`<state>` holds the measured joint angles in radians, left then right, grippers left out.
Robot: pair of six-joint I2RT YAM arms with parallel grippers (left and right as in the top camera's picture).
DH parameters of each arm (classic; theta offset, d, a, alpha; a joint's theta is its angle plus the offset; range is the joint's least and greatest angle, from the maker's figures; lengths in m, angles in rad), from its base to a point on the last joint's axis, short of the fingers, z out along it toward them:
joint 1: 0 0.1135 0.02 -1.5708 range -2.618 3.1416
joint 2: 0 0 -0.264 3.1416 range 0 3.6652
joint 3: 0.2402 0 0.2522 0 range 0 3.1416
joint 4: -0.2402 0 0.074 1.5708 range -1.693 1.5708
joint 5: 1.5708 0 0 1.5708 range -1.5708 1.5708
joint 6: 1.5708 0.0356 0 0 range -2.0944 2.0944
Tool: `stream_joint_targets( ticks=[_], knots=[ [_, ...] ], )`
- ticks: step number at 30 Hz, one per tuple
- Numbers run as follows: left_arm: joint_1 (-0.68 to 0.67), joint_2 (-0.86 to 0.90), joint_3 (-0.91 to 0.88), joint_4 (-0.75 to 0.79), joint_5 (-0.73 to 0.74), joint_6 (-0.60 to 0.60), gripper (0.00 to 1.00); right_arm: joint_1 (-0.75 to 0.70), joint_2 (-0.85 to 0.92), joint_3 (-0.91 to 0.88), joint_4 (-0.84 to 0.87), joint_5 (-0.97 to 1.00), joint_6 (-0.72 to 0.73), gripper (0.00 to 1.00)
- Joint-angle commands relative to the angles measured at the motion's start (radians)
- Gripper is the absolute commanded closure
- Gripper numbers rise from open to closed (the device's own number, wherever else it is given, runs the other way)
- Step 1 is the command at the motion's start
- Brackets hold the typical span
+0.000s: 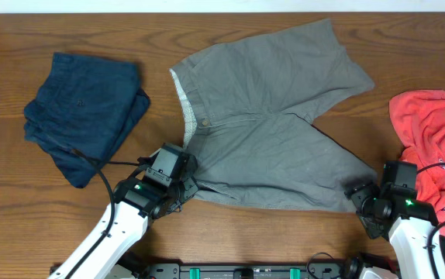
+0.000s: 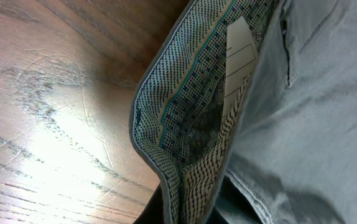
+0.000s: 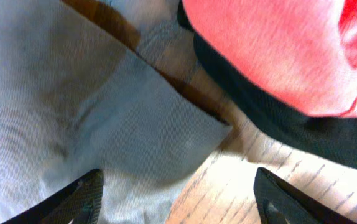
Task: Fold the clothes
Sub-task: 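Hold the shorts' bottom edges with both grippers, then lift the shorts' bottom edges with both grippers and fold them upward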
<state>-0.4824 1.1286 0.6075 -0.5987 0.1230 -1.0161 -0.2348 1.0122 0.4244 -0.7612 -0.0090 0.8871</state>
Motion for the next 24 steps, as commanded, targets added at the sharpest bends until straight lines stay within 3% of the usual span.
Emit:
stream_joint_targets(
  ticks=[1,7,9,14,17,24],
  knots=[
    [0.005,-0.006,0.019,-0.007,-0.031,0.014,0.94,0.002,0.0,-0.032,0.024,0.039,0.014,0.23],
    [0.005,-0.006,0.019,-0.007,-0.031,0.014,0.94,0.002,0.028,-0.086,0.106,0.039,0.018,0.27],
    [0.005,-0.006,0.019,-0.007,-0.031,0.014,0.94,0.002,0.037,-0.093,0.121,0.039,0.018,0.34],
    [0.005,-0.006,0.019,-0.012,-0.031,0.014,0.94,0.002,0.042,-0.094,0.123,0.035,0.017,0.83],
    [0.005,-0.006,0.019,-0.032,-0.03,0.014,0.94,0.002,0.042,-0.093,0.123,0.034,0.017,0.99],
    [0.005,-0.034,0.044,-0.083,-0.019,0.121,0.94,0.002,0.033,-0.024,0.067,-0.032,-0.077,0.99]
  ],
)
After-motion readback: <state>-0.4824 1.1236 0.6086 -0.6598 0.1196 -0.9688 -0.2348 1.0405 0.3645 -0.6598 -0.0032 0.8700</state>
